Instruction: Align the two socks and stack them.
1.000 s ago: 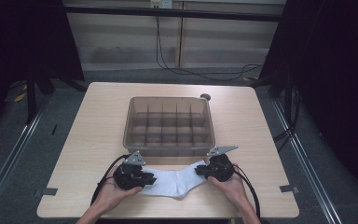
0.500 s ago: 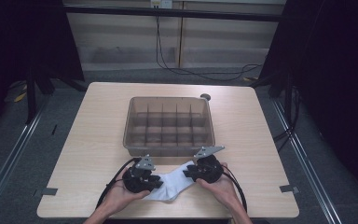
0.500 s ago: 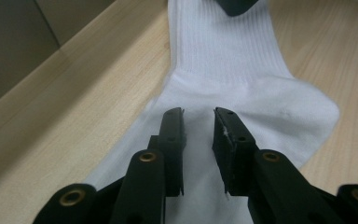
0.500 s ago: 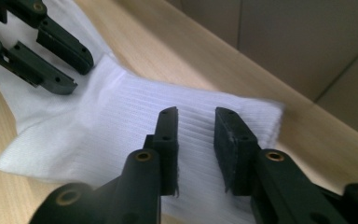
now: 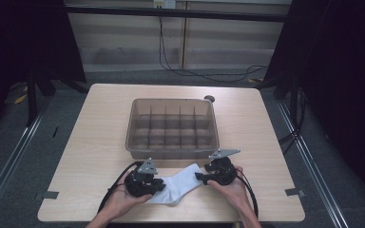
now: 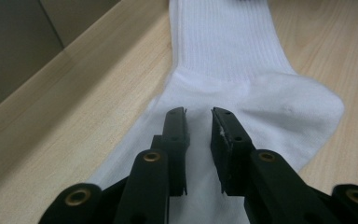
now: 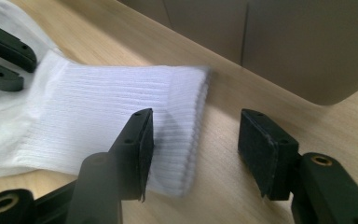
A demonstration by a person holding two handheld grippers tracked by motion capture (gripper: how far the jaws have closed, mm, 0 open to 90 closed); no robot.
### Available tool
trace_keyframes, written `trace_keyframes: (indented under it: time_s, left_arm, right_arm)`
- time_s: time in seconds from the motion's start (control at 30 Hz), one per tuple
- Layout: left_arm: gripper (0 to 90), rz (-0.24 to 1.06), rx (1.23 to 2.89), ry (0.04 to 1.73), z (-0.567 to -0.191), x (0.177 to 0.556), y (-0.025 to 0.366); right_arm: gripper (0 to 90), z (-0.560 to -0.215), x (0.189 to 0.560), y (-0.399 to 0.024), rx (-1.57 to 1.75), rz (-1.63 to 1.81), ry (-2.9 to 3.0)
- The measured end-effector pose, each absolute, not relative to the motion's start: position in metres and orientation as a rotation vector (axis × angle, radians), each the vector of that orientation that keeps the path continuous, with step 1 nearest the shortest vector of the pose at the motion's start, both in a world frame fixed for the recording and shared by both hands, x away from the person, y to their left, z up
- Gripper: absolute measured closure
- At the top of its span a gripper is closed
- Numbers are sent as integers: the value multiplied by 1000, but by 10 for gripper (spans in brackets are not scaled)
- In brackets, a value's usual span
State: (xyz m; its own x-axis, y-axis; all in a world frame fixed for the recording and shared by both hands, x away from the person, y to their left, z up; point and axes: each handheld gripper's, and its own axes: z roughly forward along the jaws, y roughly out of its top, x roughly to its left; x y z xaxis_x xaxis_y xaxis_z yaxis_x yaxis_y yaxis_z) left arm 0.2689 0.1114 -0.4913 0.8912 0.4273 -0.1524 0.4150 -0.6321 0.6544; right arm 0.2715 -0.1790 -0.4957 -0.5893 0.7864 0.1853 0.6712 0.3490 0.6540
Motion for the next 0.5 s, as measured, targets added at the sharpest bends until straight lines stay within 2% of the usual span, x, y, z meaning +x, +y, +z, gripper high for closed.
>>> trace_keyframes:
  time_s: [0.1,0.2,0.33,0.5]
  left_arm:
    - [757,11,2325,610,-491,269,112]
    - [759,12,2319,608,-492,269,112]
    - [760,14,2307,611,-493,269,113]
    - [759,16,2311,605,-493,268,113]
  right_arm:
    - [425,-496,270,-176,1316,1048,2432]
    - [462,-497,269,-172,1286,1046,2444]
    - [530,-497,267,-166,1264,1056,2452]
    - [665,-497,263,-158,1221,1054,2460]
